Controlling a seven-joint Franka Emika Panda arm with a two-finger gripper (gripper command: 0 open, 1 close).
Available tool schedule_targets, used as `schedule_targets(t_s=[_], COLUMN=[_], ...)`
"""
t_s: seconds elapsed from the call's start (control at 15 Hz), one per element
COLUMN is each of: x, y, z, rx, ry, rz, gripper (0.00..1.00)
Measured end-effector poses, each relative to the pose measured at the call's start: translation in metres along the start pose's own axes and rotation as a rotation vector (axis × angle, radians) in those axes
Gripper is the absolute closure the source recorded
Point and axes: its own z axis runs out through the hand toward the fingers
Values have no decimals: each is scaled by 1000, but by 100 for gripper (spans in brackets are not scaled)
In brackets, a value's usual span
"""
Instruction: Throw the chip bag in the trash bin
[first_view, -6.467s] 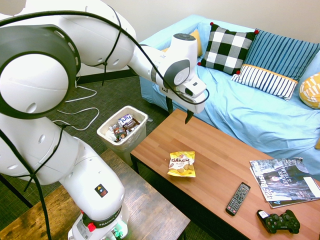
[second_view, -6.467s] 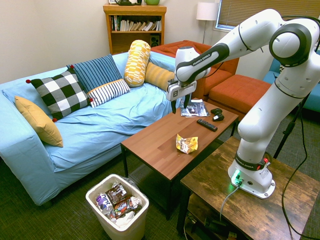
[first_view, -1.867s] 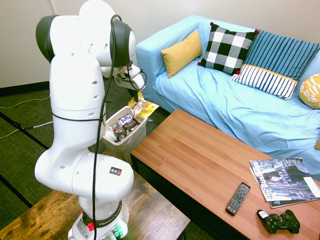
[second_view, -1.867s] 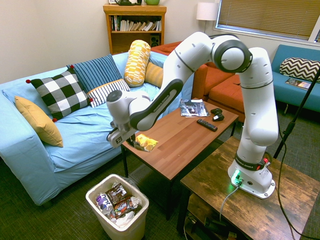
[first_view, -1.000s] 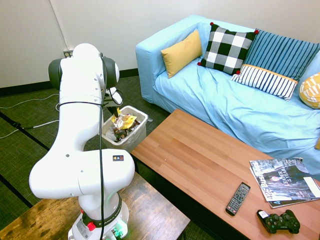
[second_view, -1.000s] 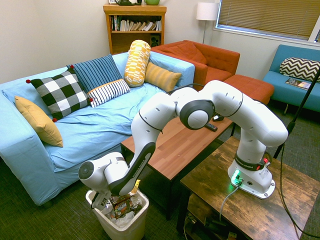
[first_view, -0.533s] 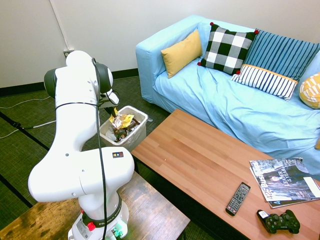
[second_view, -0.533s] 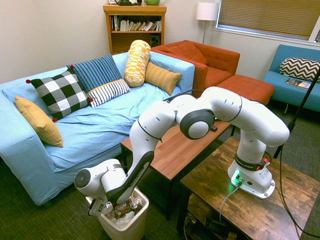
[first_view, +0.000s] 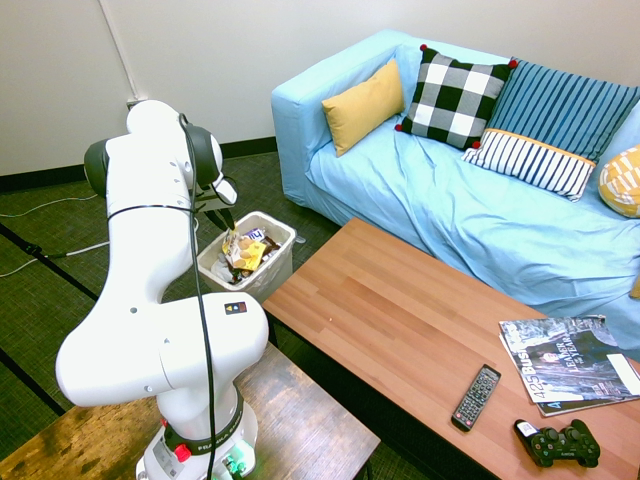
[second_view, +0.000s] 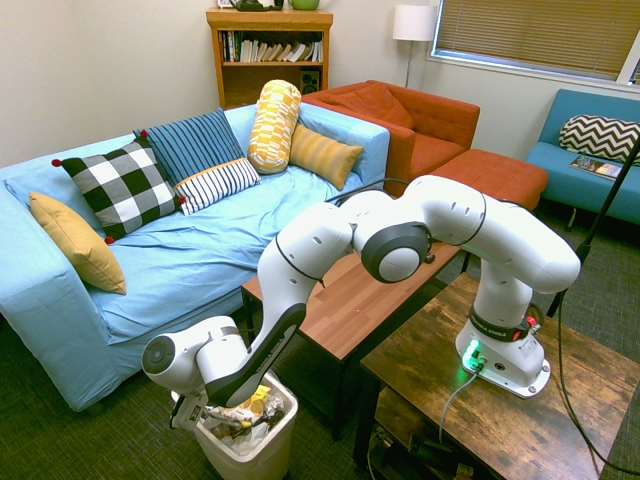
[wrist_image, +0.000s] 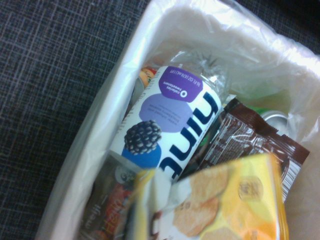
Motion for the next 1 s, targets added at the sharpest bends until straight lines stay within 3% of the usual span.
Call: schedule_targets(t_s=[0.4, 0.73, 1.0], x=[67, 122, 133], y=[13, 71, 124], z=[-20, -63, -98], rx=[8, -18, -20], ry=[108, 238, 280], rz=[108, 235, 300], gripper=[0, 0, 0])
